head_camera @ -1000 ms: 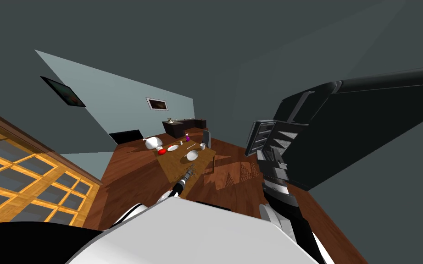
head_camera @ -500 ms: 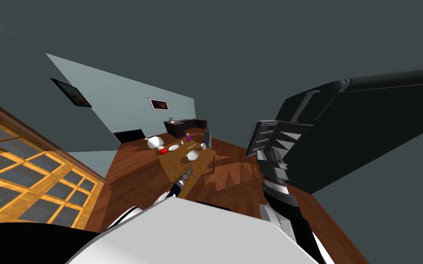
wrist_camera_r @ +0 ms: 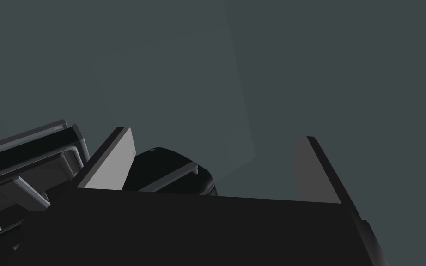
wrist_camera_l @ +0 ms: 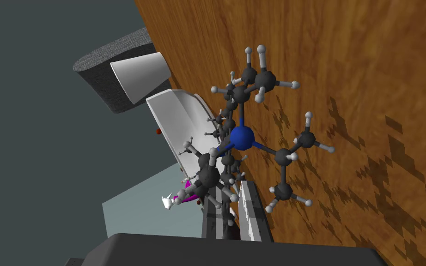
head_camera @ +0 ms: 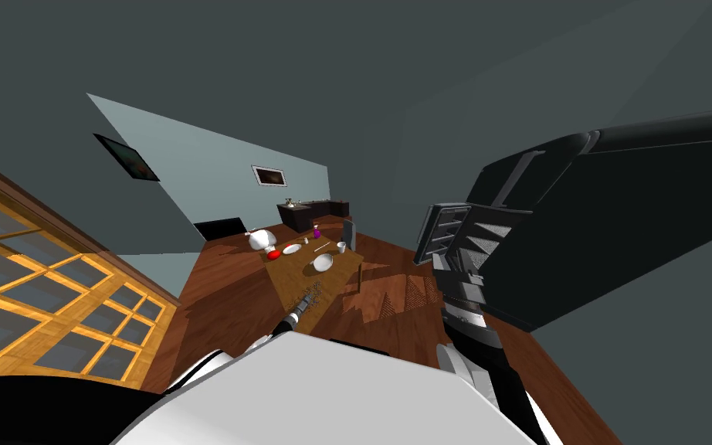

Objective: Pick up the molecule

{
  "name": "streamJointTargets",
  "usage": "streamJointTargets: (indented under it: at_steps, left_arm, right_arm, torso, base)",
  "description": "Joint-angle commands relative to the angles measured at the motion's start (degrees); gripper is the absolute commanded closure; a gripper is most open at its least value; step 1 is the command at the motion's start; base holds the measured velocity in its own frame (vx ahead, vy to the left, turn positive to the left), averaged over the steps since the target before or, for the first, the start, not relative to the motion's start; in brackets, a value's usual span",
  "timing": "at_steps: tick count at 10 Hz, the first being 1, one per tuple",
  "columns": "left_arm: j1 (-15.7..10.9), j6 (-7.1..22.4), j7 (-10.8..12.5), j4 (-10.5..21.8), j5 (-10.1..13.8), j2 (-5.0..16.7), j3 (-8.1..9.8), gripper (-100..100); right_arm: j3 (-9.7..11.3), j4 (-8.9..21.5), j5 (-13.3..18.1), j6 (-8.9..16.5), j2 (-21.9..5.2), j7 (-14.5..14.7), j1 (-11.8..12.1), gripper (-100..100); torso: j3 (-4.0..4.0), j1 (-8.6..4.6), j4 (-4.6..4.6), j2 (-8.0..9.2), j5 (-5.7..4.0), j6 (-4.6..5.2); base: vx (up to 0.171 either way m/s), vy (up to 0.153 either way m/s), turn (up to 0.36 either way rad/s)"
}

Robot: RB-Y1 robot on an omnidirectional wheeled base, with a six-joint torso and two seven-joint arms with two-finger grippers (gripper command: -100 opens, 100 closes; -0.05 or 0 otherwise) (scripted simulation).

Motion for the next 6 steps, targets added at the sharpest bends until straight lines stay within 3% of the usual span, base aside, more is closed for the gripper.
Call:
streamJointTargets:
  at_steps: [1,2,5,6]
  left_arm:
    - [1.8,2.2,0.1,-2.9,0.0,0.0,-0.06,100]
    - [1.8,2.2,0.1,-5.7,0.0,0.0,-0.06,100]
    - [1.8,2.2,0.1,-6.1,0.0,0.0,-0.06,100]
    - [3.4,0.7,1.9,-6.4,-0.6,1.7,-0.35,100]
  right_arm:
    - [0.0,0.0,0.0,0.0,0.0,0.0,0.0,0]
    - [0.0,0.0,0.0,0.0,0.0,0.0,0.0,0]
    - [0.0,0.0,0.0,0.0,0.0,0.0,0.0,0]
    - [0.0,0.0,0.0,0.0,0.0,0.0,0.0,0]
  torso:
    - [0.00,0.00,0.00,0.00,0.00,0.00]
    - [0.03,0.06,0.03,0.04,-0.01,0.02]
    - [0.03,0.02,0.07,0.00,-0.04,0.09]
    - [0.03,0.02,0.05,0.02,-0.05,0.06]
  base:
    - [0.000,0.000,0.000]
    - [-0.010,0.004,0.009]
    - [-0.001,0.003,-0.006]
    - [0.024,-0.053,0.003]
